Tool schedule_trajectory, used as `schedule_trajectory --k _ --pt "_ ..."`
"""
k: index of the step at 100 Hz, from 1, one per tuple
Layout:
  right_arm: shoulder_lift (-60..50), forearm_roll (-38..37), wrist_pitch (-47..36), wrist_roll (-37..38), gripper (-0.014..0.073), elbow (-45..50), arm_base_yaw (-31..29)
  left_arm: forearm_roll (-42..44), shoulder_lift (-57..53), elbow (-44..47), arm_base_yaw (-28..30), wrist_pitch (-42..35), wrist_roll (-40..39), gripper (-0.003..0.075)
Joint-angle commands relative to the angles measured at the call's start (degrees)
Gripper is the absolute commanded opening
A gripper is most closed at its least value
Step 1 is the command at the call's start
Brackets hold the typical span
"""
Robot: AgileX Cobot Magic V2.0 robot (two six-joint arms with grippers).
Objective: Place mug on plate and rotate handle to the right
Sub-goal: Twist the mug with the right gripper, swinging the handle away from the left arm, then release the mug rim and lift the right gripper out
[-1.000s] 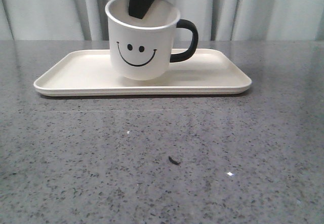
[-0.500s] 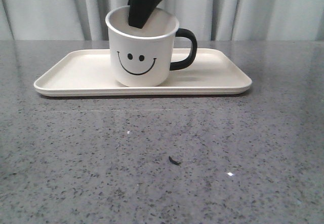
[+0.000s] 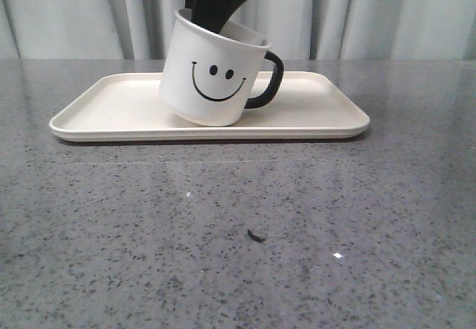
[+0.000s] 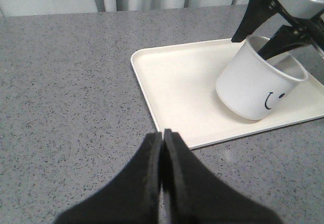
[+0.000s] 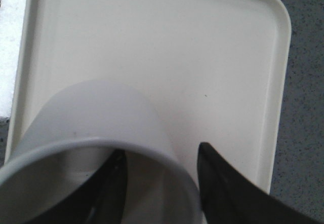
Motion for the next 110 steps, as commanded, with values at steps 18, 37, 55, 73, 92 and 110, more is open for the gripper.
schedule_trajectory --k 18,37,55,73,92,110 --pt "-6.3 1.1 -2.8 -0.5 0.0361 -2.0 -0.1 1.9 0.1 -1.5 -0.4 -3.1 -0.5 -0.0019" --pt "-8.2 1.1 -2.9 -0.5 0.0361 -2.0 -0.1 1.9 0.1 -1.5 -0.4 -3.1 -0.5 -0.0019" --pt "-11.0 1.2 0.0 4.0 0.0350 -2.0 -0.1 1.9 0.1 -1.5 -0.4 -3.1 -0.5 -0.0019" --pt "-14.0 1.2 5.4 13.3 0.0081 -1.7 -0.9 1.9 0.1 -1.5 -0.4 -3.1 -0.5 -0.0019" --pt "-16.8 1.1 5.4 21.3 -0.0060 -1.7 -2.9 2.1 0.1 -1.5 -0.4 -3.1 -0.5 -0.0019" --pt "-20.3 1.8 5.4 24.7 -0.0060 1.9 -4.8 2.4 0.1 -1.5 -0.4 -3.3 0.3 -0.0019"
